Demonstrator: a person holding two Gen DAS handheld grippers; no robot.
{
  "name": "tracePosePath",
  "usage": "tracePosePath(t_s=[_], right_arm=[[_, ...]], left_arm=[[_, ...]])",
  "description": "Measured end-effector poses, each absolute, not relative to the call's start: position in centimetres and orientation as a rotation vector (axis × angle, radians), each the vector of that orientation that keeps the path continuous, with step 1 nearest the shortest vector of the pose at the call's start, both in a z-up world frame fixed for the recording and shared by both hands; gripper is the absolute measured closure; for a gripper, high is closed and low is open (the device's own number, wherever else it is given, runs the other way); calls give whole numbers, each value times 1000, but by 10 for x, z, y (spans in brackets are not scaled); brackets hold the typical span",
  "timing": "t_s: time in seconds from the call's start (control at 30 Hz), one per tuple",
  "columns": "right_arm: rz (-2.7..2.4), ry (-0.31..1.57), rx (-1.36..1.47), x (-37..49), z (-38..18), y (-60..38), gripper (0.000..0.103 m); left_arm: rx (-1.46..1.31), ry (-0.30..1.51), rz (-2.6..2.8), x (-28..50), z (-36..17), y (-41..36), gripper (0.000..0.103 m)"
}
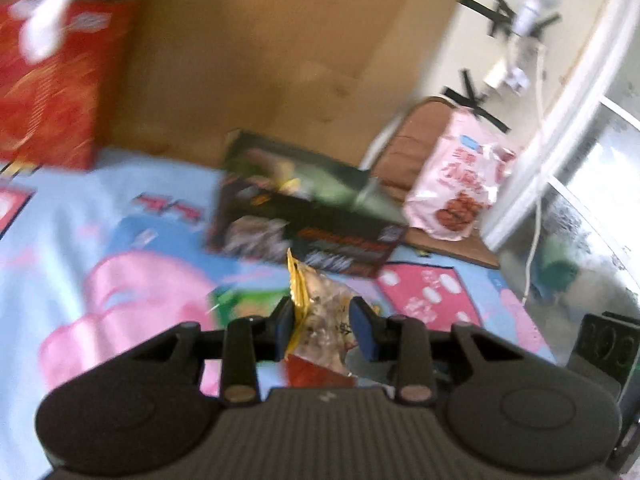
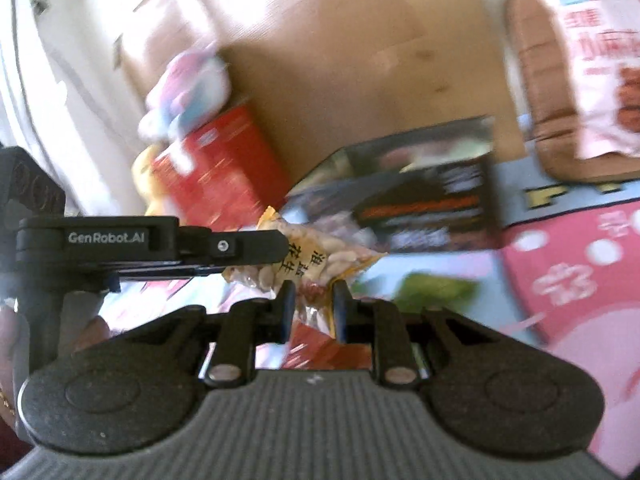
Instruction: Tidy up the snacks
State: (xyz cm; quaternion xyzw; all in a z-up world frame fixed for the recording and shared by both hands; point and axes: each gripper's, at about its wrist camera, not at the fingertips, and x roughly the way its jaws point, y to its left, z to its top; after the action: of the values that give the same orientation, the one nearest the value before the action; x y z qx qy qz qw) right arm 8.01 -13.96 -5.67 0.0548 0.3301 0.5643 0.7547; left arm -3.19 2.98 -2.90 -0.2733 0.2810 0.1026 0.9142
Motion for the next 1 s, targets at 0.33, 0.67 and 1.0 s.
tracePosePath(t_s=[0.33, 0.67, 1.0], right_arm=[[1381, 814, -118, 16, -72, -108, 79], [1368, 659, -321, -23, -70, -112, 41], [1331, 602, -394, -26, -83, -99, 72]], left_arm=[[-683, 631, 286, -112, -71, 44, 73], [-725, 581, 302, -138, -76, 57, 60], [-673, 664, 266, -115, -85, 40, 71]])
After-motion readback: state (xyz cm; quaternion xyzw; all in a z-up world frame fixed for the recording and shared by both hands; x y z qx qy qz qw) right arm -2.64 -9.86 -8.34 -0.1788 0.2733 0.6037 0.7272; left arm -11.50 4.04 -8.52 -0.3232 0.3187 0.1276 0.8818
